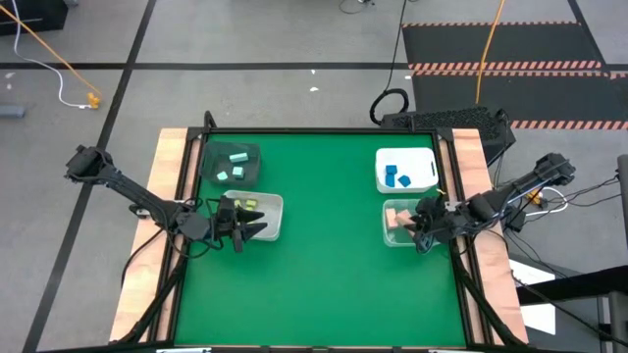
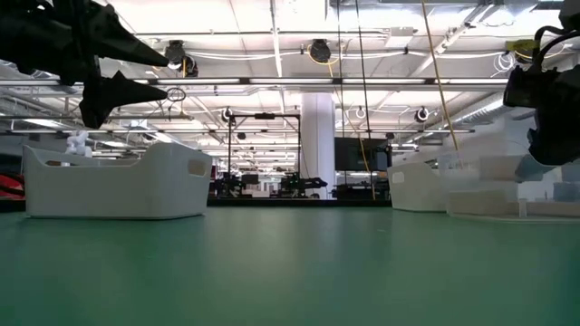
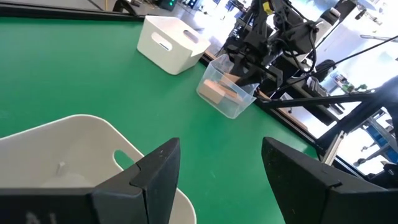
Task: Sort & place blocks by color
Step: Put the brown block into the transparent bin, then return to Home Position
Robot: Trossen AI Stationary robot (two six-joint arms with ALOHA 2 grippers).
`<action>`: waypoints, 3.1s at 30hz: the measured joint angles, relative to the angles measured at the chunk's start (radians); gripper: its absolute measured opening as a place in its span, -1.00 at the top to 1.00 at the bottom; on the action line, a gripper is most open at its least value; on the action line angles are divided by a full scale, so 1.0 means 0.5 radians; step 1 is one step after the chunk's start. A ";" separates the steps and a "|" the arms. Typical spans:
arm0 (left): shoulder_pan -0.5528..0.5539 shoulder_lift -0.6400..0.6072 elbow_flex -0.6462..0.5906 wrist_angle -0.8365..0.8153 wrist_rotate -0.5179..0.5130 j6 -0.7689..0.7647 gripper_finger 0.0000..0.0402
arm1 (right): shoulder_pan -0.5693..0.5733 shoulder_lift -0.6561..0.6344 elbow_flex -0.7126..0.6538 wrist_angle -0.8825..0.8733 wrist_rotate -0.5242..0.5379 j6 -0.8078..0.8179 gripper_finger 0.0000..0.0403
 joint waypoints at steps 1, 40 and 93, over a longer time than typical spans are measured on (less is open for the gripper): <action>0.000 0.000 0.000 0.000 0.000 0.000 -0.13 | 0.000 -0.002 0.000 0.000 0.001 -0.001 0.39; 0.000 -0.059 0.000 0.003 0.000 0.276 -0.13 | 0.000 -0.053 -0.001 1.825 0.117 -1.305 -0.72; 1.840 -1.120 0.000 -0.010 -0.001 0.330 -0.13 | -0.002 -0.046 -0.002 2.012 0.958 -1.667 -0.72</action>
